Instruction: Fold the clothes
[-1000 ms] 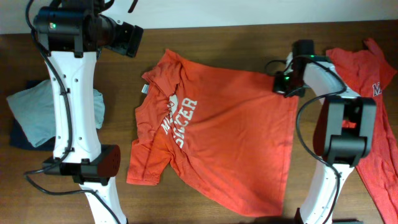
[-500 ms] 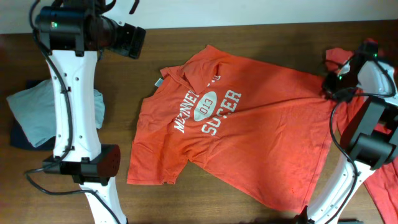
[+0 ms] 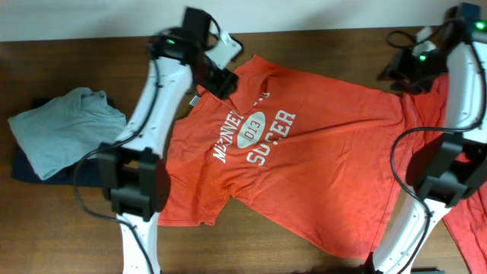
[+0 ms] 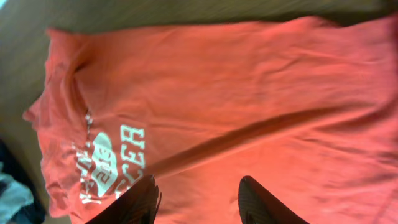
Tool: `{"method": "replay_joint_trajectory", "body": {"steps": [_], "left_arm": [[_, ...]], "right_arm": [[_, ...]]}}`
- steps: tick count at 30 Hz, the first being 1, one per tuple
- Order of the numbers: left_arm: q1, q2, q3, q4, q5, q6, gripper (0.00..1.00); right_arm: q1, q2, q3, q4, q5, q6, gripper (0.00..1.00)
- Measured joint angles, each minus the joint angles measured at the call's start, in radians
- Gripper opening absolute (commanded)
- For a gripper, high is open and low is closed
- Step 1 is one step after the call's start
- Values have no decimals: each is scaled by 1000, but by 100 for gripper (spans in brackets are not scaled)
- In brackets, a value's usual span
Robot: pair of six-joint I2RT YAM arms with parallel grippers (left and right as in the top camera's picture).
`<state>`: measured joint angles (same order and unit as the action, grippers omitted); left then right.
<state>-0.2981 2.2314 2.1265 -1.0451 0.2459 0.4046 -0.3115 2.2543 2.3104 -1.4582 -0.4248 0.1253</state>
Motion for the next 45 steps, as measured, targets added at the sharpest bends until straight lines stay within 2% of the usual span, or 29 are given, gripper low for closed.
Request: {"method": "replay_joint_trajectory", "body": {"steps": [3,7,8,10,11,12,17,20,23,25,28,29,30,31,34,39,42,45], "left_arm": [[-16,61,-23,37,-18,0,73],[-16,138,-23,100,-37,3,57],[-16,153,-23,111,-37,5,50],[-16,187,-23,142,-42,6,23],[-16,190,-23,146,-44,3,15],[-16,191,-23,153,-47,6,1],[-16,192,-8,191,-143,8,1],[-16,196,85,216,-239,8,0],[-10,196,194,324,-318,8,1],[2,194,220,369,-344,7,7],[29,199,220,393,-362,7,59],[40,201,220,406,-368,-3,72],[50,204,220,417,-374,-13,81],[61,208,220,423,-381,-32,99],[89,219,221,409,-409,-114,99],[135,219,243,172,-401,-181,97],[162,219,254,60,-282,-185,89],[163,219,248,38,-158,-156,90]], "right_arm": [[45,0,0,-2,0,-5,48],[77,0,0,-1,0,-6,49],[77,0,0,-2,0,-7,49],[77,0,0,-3,1,-6,49],[77,0,0,-4,5,-7,49],[77,0,0,-6,8,-7,49],[77,0,0,-8,27,-10,50],[77,0,0,-8,32,-14,50],[77,0,0,-8,34,-16,50],[77,0,0,-9,35,-17,50],[77,0,0,-9,35,-17,50],[77,0,0,-14,35,-18,50],[77,0,0,-18,35,-17,50],[77,0,0,-24,35,-17,50],[77,0,0,-40,35,-17,50],[77,0,0,-50,35,-18,52],[77,0,0,-50,35,-19,54],[77,0,0,-50,35,-20,55]]}}
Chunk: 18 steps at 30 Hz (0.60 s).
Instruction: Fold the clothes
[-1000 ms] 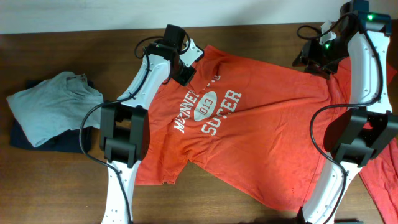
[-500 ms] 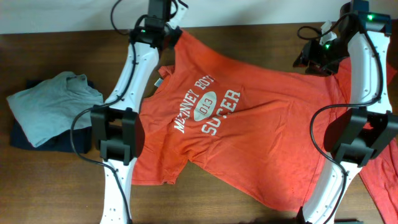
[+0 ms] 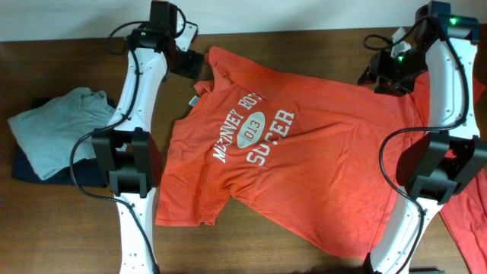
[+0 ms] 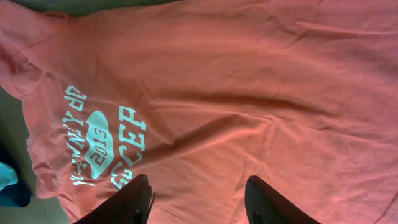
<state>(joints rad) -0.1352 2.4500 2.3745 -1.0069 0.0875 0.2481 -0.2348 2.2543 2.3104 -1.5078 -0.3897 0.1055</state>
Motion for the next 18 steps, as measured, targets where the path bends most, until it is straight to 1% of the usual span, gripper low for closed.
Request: {"method": "replay_joint_trajectory", "body": {"steps": [1,5,7,8,11,12,13,14,15,16,18], "left_arm": [[-8,0,-7,4,52,24,90],[-51,2,-28,35,123,82,89],[-80,14,-28,52,142,101,75],[-92,24,-28,56,146,111,72],[-113,66,-28,65,153,119,70],[-114,79,-28,65,154,119,66],[-114,98,-28,65,156,119,54],[-113,109,-29,65,156,122,24],[-111,123,-32,67,157,126,11],[-110,126,-35,72,156,125,1],[-109,127,-37,95,139,122,0]], "right_arm": [[0,0,0,-2,0,0,55],[0,0,0,-11,0,-1,55],[0,0,0,-13,0,-1,56],[0,0,0,-13,0,-1,56],[0,0,0,-14,0,-1,56],[0,0,0,-15,0,0,56],[0,0,0,-14,0,0,56],[0,0,0,-14,0,-1,56],[0,0,0,-14,0,-1,56],[0,0,0,-14,0,-1,56],[0,0,0,-14,0,0,56]]}}
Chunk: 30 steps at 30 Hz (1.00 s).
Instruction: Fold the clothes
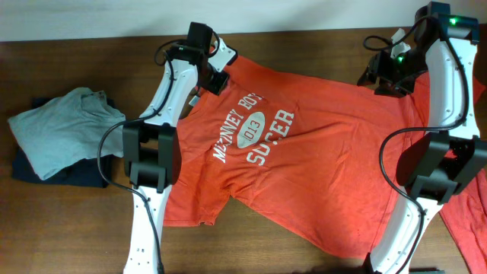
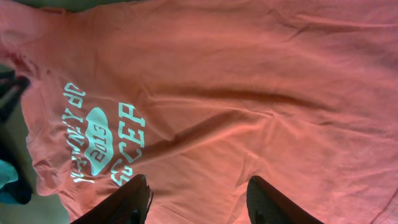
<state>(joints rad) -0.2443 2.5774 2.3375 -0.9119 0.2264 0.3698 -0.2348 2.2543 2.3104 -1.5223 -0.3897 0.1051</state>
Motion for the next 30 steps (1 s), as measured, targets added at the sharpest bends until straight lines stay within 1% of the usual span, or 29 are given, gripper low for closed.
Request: {"method": "replay_joint_trajectory", "body": {"steps": [4,5,7,8,9,10,11,13,14,15,16,17,18,19,20,21,24,25,27,30], "left_arm": [[2,0,35,40,-84,-22,1],[3,0,58,61,-117,-31,4],[10,0,102,122,-171,-53,34],[14,0,120,159,-195,-72,40],[21,0,132,177,-210,-85,53],[30,0,145,187,-225,-97,63],[41,0,150,186,-239,-109,66],[61,0,151,121,-255,-123,72],[68,0,151,98,-260,-127,72],[74,0,151,64,-262,-132,72],[85,0,156,-5,-266,-135,72],[90,0,158,-29,-269,-137,72],[96,0,178,-131,-269,-140,71],[101,0,203,-226,-269,-140,68],[103,0,223,-275,-269,-143,62],[106,1,263,-367,-269,-143,56],[107,2,394,-579,-269,-134,56],[107,1,514,-695,-269,-130,58],[106,-8,650,-770,-268,-153,59],[107,-70,671,-774,-269,-166,59]], "right_arm": [[0,0,0,0,0,0,56],[0,0,0,0,0,0,56],[0,0,0,0,0,0,56],[0,0,0,0,0,0,56],[0,0,0,0,0,-1,56],[0,0,0,-1,0,-1,57],[0,0,0,-4,0,0,57],[0,0,0,-14,0,0,57],[0,0,0,-17,0,-1,57],[0,0,0,-21,0,-1,60],[0,0,0,-23,0,-1,61],[0,0,0,-31,3,-3,61],[0,0,0,-46,12,-2,62],[0,0,0,-67,31,-2,62],[0,0,0,-78,45,-2,61],[0,0,1,-100,65,-8,61],[0,0,1,-137,72,-45,61],[0,0,1,-167,71,-70,61],[0,-27,0,-172,47,-94,61],[0,-94,-2,-172,36,-105,62]]}}
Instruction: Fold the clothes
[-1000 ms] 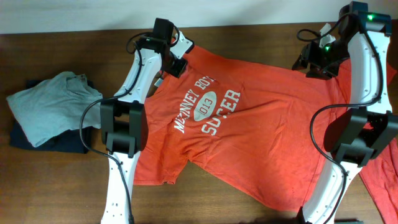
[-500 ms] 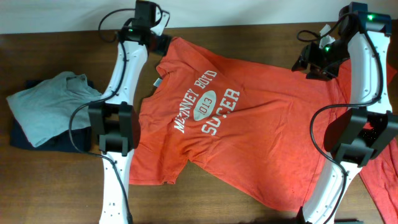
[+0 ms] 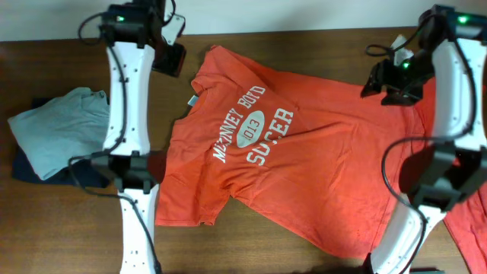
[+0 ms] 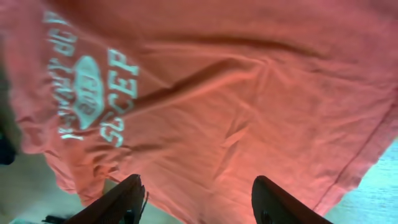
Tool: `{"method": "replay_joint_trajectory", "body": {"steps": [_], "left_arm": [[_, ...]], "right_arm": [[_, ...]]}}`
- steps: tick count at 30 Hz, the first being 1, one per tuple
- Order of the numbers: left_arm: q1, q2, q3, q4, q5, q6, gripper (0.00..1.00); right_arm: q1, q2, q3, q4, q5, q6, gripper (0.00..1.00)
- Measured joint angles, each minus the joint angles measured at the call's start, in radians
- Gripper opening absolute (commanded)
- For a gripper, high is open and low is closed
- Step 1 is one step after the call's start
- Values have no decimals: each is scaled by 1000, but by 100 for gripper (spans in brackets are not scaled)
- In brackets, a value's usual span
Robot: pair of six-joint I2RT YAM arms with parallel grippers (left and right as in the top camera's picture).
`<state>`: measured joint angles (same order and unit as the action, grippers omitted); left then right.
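Note:
An orange T-shirt (image 3: 304,167) with white soccer lettering lies spread face up across the brown table (image 3: 61,221). Its collar points to the back left and its hem to the front right. My left gripper (image 3: 169,58) hangs over bare table just left of the collar, off the cloth; the overhead view does not show its jaws. My right gripper (image 3: 386,82) hovers above the shirt's back right part. In the right wrist view the shirt (image 4: 249,93) fills the frame and the gripper (image 4: 202,202) is open, its dark fingers (image 4: 127,199) wide apart and holding nothing.
A grey-green folded garment (image 3: 57,129) lies on a dark blue one (image 3: 30,171) at the table's left side. Another orange-red cloth (image 3: 466,221) shows at the front right corner. A white wall runs along the back edge.
My left gripper was over the shirt's collar and is now left of it, over bare table. The right wrist view now shows more of the shirt's front part and its edge.
First my left gripper was over the shirt's left shoulder. Then it stood at the back left beside the shoulder, then over the collar, and now off the cloth again. My right gripper stayed open above the shirt's back right part, shifting only a little.

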<state>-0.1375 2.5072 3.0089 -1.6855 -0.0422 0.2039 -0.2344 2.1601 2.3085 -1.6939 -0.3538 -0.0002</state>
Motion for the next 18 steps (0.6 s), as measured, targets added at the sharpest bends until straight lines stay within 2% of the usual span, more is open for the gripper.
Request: {"method": "replay_joint_trajectory", "body": {"steps": [4,5,8,10,11,12,14,18], "left_arm": [[1,-224,-83,3,-1,-14,61],[1,-290,-118,3,-3,-15,64],[6,-596,-351,10,-24,-39,72],[18,-708,-468,3,-30,-58,77],[36,-808,-589,-4,-38,-75,77],[46,-842,-640,-5,-41,-87,77],[90,-943,-891,-8,-39,-135,77],[146,-970,-1247,50,48,-183,75]], "right_arm": [[0,-229,0,2,-11,0,66],[0,-291,2,1,-11,5,68],[2,-463,4,2,-6,36,76],[6,-536,-13,2,5,61,79],[14,-605,-55,1,14,87,79],[21,-644,-96,4,18,100,80],[38,-709,-223,2,27,129,80],[50,-726,-453,12,35,146,80]]}}
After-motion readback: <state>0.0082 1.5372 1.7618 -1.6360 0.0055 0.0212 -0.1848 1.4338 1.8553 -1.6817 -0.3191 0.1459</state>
